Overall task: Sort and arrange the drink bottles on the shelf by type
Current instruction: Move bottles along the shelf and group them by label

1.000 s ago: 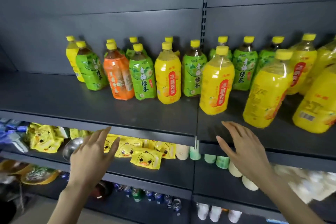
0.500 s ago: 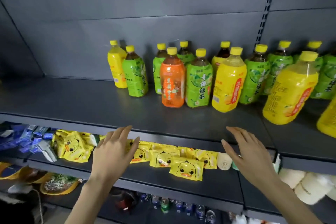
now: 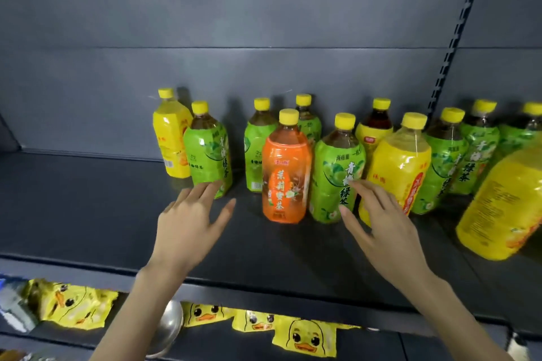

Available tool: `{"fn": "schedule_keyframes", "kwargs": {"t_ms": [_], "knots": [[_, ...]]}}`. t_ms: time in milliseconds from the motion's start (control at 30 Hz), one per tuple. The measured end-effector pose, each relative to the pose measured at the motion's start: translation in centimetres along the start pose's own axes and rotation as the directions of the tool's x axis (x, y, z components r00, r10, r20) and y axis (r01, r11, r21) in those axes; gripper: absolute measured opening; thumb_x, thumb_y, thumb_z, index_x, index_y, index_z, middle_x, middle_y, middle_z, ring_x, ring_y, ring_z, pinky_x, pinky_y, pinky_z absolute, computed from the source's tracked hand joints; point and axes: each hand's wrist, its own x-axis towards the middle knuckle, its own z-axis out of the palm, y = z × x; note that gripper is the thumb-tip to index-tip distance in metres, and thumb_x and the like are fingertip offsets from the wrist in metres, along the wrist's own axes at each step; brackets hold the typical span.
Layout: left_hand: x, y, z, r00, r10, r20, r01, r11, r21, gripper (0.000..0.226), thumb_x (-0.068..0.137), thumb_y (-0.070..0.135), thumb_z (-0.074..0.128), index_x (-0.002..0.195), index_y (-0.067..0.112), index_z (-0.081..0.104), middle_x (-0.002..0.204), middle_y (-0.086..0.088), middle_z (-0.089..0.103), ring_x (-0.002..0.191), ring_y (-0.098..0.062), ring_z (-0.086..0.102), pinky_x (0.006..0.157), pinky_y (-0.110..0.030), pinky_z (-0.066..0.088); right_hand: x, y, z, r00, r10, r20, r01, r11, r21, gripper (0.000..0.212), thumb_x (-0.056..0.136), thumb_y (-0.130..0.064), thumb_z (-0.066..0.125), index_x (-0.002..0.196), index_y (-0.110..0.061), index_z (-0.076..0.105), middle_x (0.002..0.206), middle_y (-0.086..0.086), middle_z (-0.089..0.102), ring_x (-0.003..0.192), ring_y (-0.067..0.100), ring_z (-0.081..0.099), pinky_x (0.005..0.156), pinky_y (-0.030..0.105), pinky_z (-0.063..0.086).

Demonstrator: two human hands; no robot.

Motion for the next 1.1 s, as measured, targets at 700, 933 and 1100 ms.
{"fn": "schedule_keyframes", "kwargs": {"t_ms": [700,933,1100], "knots": [[9.9,3.7,6.4,0.964,0.129,0.234,0.124,0.560,-0.819,0.095,0.058,0.075,0.065,0.138,0.051,0.021,0.141,0.010,0.037,0.122,-0.013,0.048,0.094,-0.045,0.051,9.1,-1.2,4.1,0.983,0.154,-0.095,-0.162,0.983,-0.083,0.078,0.083,-0.048,0.065,0.147,-0.038,0.022,0.154,0.010,0.016,0.140,0.032,0.019,0.101,0.044,0.039],[8.8,1.4,5.5,0.977,0.065,0.202,0.135,0.548,-0.826,0.093,0.059,0.070,0.070,0.139,0.047,0.028,0.131,0.011,0.040,0.116,-0.010,0.049,0.091,-0.044,0.053,6.2,-1.2,2.8,0.990,0.013,-0.140,-0.021,0.998,-0.055,0.079,0.079,-0.052,0.066,0.142,-0.048,0.019,0.148,0.009,0.026,0.133,0.028,0.033,0.081,0.041,0.050],[7.7,-0.3,5.0,0.969,0.064,0.238,0.193,0.404,-0.894,0.094,0.057,0.062,0.078,0.134,0.056,0.025,0.126,0.025,0.047,0.112,0.001,0.054,0.088,-0.034,0.053,3.7,-1.9,3.1,0.963,-0.082,-0.256,0.107,0.990,0.088,0.079,0.077,-0.052,0.059,0.144,-0.038,0.020,0.146,0.004,0.023,0.134,0.012,0.026,0.096,0.017,0.036]]}}
